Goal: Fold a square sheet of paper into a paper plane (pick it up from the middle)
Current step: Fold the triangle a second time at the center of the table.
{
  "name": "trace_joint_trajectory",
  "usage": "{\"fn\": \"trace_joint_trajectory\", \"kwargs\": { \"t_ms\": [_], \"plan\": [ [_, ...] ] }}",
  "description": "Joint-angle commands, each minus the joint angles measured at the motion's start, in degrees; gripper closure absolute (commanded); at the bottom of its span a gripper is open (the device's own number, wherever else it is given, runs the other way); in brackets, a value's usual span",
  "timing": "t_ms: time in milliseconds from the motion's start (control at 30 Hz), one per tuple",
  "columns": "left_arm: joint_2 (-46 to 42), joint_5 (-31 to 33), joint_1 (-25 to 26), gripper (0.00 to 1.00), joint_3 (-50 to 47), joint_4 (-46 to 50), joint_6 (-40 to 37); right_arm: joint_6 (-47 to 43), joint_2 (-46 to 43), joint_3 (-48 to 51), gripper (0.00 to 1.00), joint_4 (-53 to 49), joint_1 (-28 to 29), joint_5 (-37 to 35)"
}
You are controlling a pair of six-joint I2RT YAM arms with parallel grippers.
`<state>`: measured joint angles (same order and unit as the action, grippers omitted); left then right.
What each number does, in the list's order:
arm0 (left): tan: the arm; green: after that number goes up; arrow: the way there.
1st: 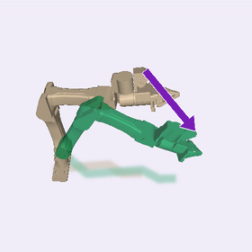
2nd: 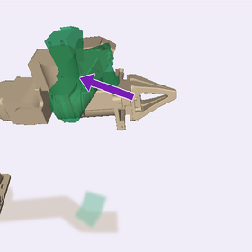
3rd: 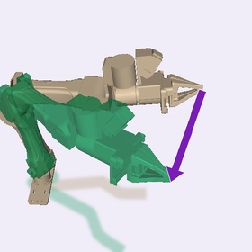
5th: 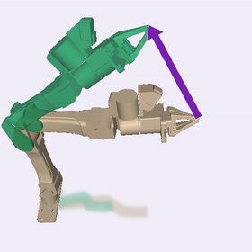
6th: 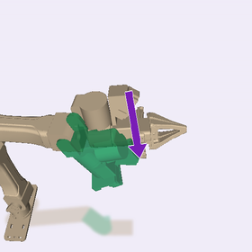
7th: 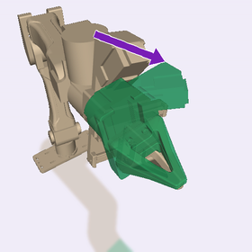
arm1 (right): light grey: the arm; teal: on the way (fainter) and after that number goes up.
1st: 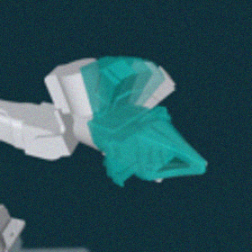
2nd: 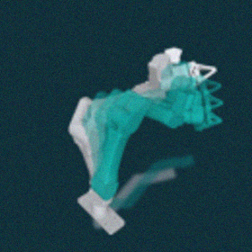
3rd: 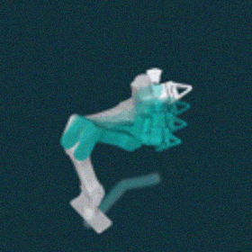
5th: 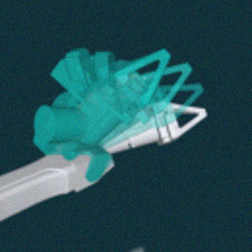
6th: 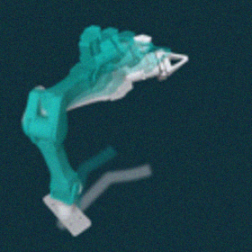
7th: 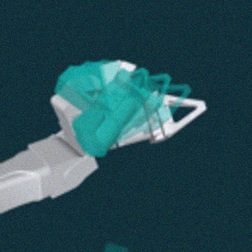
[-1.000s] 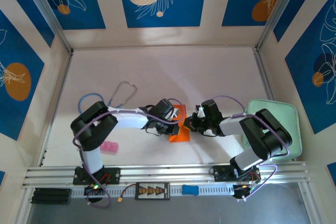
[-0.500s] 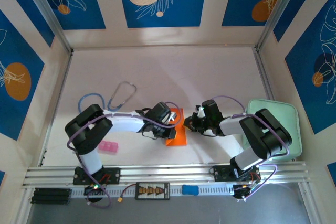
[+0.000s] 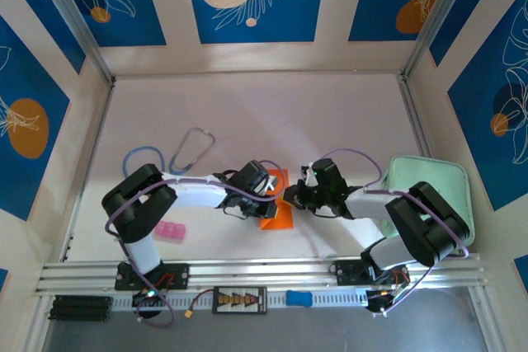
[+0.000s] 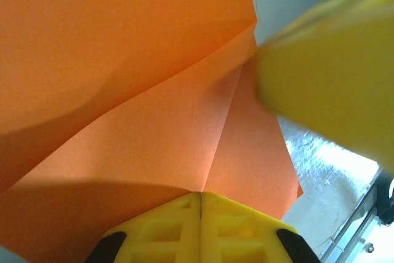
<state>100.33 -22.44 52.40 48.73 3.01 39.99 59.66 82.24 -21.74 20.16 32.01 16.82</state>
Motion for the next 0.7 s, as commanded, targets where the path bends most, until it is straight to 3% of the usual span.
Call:
{"fn": "trace_joint_trajectory", "kwargs": {
  "t_ms": [0,233,667],
  "plan": [
    [-0.02,1.28,0.34,1.00,-0.17,0.86,-0.33,1.59,4.41,-0.03,1.00,2.18,1.16,0.74],
    [-2.40,0.49,0.33,1.00,-1.20,2.19,-0.50,4.79,9.41,1.45,1.00,1.07,1.00,-3.61],
    [-4.52,1.12,0.43,1.00,-6.37,4.08,-0.81,3.89,10.14,0.56,1.00,0.34,0.51,-3.44]
  ]
}}
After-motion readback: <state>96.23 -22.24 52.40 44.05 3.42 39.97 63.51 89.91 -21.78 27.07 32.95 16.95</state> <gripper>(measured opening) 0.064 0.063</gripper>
